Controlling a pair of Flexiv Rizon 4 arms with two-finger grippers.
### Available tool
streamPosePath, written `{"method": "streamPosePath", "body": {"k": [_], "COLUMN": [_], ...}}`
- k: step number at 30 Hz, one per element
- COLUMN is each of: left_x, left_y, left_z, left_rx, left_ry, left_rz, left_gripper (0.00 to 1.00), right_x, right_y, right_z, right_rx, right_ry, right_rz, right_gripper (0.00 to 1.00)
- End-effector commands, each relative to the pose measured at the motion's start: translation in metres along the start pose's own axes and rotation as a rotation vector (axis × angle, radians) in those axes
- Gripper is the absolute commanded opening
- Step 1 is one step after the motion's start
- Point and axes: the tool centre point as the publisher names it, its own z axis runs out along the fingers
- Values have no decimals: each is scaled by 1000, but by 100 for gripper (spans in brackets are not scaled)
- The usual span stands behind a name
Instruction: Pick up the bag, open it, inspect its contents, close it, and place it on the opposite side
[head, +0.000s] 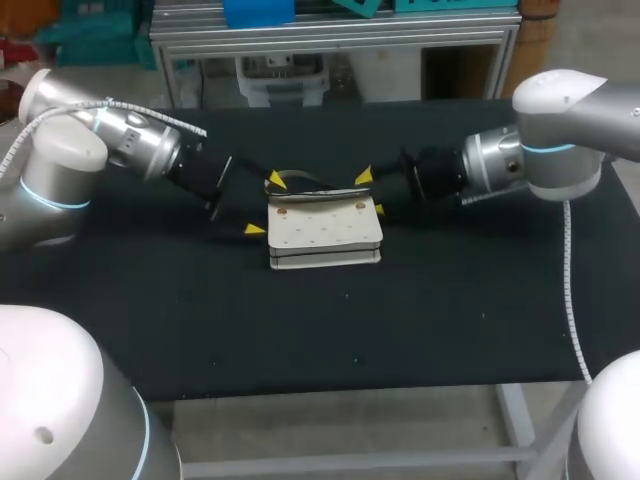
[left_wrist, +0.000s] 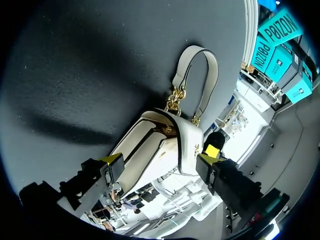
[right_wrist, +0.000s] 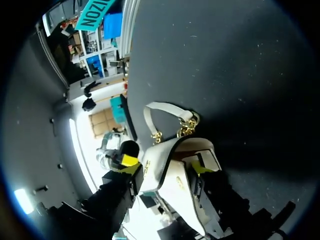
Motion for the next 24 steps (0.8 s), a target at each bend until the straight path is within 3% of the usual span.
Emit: {"method": "streamPosePath", "body": {"k": [1, 8, 14, 22, 24], "left_x": [-1, -1, -2, -1, -2], "left_y": [-4, -2, 3, 4, 3], "left_z": [5, 7, 4, 12, 13], "left_rx": [-12, -19, -21, -33, -40], "left_ry": [2, 7, 29, 37, 38], "left_rz": [6, 17, 30, 31, 26], "left_gripper": [100, 99, 96, 70, 57], "right_x": [0, -8, -13, -13, -13], "right_y": [2, -1, -3, -4, -5], "right_z": [1, 0, 1, 2, 2], "right_rx": [8, 8, 7, 2, 0], "right_ry": [-4, -5, -10, -2, 3], "right_rz": [-2, -4, -9, -39, -50], "right_gripper": [28, 27, 37, 37, 36]}}
